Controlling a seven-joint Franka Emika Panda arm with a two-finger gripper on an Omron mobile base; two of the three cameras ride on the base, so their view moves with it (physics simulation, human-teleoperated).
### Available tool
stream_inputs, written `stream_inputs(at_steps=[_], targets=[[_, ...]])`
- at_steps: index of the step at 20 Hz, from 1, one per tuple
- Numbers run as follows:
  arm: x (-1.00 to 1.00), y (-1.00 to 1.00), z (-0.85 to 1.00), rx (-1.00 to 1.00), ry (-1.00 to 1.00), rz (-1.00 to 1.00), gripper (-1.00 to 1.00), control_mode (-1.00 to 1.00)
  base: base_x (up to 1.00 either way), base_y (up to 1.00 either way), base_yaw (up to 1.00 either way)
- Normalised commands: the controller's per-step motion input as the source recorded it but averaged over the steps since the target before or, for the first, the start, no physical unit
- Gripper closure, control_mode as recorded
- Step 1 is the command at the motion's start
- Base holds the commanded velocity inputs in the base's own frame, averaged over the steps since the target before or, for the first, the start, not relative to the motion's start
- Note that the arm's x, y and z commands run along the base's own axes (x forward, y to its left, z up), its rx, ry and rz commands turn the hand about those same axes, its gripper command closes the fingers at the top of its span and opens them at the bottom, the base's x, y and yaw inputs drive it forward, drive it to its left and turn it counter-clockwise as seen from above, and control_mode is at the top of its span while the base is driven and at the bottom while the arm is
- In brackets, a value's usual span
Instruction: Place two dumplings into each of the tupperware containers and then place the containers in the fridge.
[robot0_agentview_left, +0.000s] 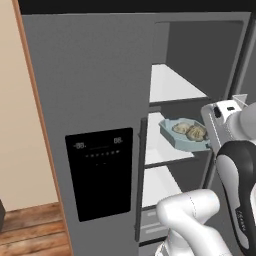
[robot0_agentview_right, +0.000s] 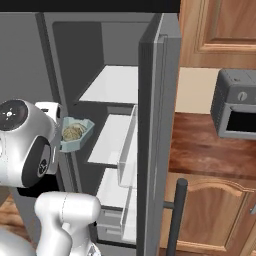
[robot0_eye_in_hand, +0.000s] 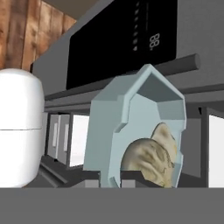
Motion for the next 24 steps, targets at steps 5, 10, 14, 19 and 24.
stream_inputs(at_steps=[5, 10, 14, 19, 24], targets=[[0.0, -0.1, 0.0, 0.0, -0.1, 0.0, 1.0, -1.0, 0.14, -0.09, 0.0], [0.0, -0.22, 0.02, 0.0, -0.43, 0.0, 1.0, -1.0, 0.0, 0.0, 0.0], [0.15, -0.19, 0.1, 0.0, -0.39, 0.0, 1.0, -1.0, 0.0, 0.0, 0.0], [0.61, -0.12, 0.06, 0.0, -0.2, 0.0, 1.0, -1.0, 0.0, 0.0, 0.0], [0.92, -0.06, 0.01, 0.0, 0.0, 0.0, 1.0, -1.0, 0.0, 0.0, 0.0]])
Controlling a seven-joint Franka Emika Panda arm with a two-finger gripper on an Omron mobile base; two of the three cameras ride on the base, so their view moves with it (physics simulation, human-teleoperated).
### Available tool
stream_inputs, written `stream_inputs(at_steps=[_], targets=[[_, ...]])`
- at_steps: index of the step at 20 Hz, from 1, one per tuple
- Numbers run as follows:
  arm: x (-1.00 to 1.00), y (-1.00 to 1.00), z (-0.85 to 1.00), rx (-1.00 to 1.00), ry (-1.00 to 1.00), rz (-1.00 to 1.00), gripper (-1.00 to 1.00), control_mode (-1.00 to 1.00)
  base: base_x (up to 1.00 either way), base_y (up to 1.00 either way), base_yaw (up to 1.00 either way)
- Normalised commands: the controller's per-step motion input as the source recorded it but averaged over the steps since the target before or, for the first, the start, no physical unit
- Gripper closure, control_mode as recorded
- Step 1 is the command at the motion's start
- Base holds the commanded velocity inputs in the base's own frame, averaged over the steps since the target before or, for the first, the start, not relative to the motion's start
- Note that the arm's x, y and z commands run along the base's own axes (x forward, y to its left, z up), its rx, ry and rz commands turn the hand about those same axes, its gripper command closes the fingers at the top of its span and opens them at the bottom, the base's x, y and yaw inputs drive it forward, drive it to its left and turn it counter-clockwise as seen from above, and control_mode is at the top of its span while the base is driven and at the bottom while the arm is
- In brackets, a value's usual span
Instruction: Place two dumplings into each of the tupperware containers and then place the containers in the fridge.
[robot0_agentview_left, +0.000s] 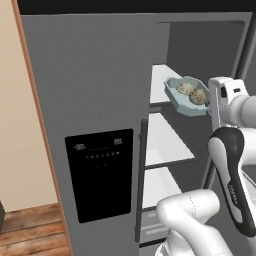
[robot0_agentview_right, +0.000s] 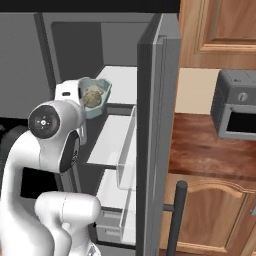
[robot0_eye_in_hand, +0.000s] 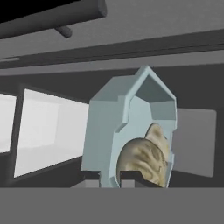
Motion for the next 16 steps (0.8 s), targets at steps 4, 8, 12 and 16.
stream_inputs(at_steps=[4, 8, 12, 16], targets=[[0.71, -0.19, 0.07, 0.0, 0.0, 0.0, 1.0, -1.0, 0.0, 0.0, 0.0], [0.8, -0.36, 0.0, 0.01, 0.0, 0.01, 1.0, -1.0, 0.0, 0.0, 0.0], [0.85, -0.13, 0.0, 0.0, 0.04, 0.01, 1.0, -1.0, 0.0, 0.0, 0.0], [0.85, 0.01, 0.0, 0.0, 0.06, 0.0, 1.0, -1.0, 0.0, 0.0, 0.0]])
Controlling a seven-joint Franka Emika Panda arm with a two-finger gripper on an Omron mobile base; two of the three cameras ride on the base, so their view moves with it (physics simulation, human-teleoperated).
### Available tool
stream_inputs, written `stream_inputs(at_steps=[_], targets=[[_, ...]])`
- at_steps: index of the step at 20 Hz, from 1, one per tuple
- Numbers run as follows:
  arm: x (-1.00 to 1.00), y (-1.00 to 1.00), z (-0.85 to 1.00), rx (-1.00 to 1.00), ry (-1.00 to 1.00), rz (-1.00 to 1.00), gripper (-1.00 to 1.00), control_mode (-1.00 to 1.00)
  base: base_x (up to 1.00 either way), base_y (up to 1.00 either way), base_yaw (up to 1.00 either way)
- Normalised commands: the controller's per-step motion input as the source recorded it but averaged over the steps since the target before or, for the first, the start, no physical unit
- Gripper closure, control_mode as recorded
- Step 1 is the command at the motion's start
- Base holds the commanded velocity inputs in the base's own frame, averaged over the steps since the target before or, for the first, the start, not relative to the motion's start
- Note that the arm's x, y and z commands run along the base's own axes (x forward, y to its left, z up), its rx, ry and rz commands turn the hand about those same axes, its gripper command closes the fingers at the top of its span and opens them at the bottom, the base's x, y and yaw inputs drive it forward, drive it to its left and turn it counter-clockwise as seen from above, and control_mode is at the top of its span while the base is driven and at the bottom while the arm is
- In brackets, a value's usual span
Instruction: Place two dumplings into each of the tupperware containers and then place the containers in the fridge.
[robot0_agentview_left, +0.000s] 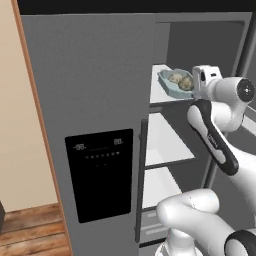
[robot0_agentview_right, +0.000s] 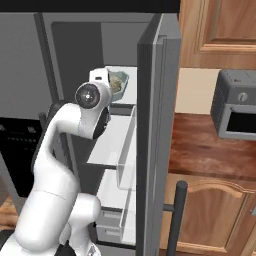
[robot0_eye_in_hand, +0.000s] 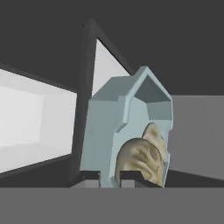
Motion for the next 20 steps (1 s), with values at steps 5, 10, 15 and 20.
stream_inputs(at_steps=[5, 10, 15, 20], targets=[[0.89, 0.01, 0.0, 0.0, 0.08, 0.0, 1.0, -1.0, 0.0, 0.0, 0.0], [0.99, 0.02, 0.0, 0.0, 0.08, 0.0, 1.0, -1.0, 0.0, 0.0, 0.0], [0.96, -0.04, -0.19, 0.0, 0.01, 0.05, 1.0, -1.0, 0.0, 0.0, 0.0], [0.7, -0.01, -0.55, 0.0, 0.01, 0.05, 1.0, -1.0, 0.0, 0.0, 0.0]])
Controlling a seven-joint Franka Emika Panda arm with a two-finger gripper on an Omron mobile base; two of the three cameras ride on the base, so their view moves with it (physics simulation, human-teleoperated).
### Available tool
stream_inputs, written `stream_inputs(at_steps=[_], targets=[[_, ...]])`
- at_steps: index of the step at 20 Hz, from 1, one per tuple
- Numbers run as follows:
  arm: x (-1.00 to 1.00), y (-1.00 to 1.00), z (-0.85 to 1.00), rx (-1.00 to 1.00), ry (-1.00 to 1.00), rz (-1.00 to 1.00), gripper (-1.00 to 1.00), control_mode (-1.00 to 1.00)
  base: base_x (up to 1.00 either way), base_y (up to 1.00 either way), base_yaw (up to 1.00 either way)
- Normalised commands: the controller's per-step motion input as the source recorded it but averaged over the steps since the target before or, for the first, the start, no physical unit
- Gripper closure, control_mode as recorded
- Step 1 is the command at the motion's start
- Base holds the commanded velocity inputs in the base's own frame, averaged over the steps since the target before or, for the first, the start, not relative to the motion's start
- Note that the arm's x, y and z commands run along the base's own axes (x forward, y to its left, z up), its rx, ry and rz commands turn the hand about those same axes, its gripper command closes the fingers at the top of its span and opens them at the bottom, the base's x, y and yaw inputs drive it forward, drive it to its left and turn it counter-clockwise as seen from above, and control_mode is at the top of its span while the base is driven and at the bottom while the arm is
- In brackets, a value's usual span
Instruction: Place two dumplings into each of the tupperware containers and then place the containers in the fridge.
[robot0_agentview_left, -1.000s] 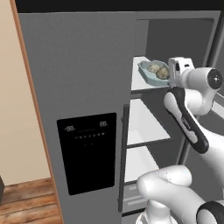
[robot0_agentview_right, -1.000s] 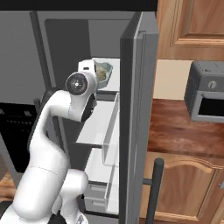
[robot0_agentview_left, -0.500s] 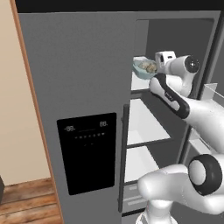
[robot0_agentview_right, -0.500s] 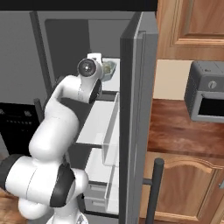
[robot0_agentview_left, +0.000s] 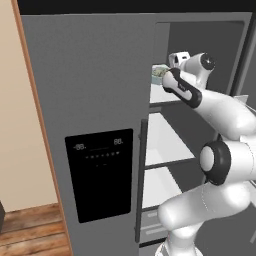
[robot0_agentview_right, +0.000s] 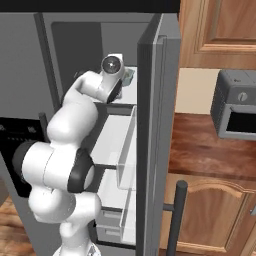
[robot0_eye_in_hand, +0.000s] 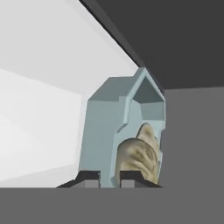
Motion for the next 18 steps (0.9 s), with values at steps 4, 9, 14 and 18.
stream_inputs(at_steps=[4, 9, 14, 18], targets=[[0.5, 0.0, -0.77, 0.0, 0.02, 0.03, 1.0, -1.0, 0.0, 0.0, 0.0], [0.22, 0.0, -0.98, 0.0, 0.0, 0.01, 1.0, -1.0, 0.0, 0.0, 0.0], [0.1, 0.15, -0.96, -0.02, 0.0, 0.0, 1.0, -1.0, 0.0, 0.0, 0.0], [0.08, 0.21, -0.71, -0.01, 0.0, 0.0, 1.0, -1.0, 0.0, 0.0, 0.0]])
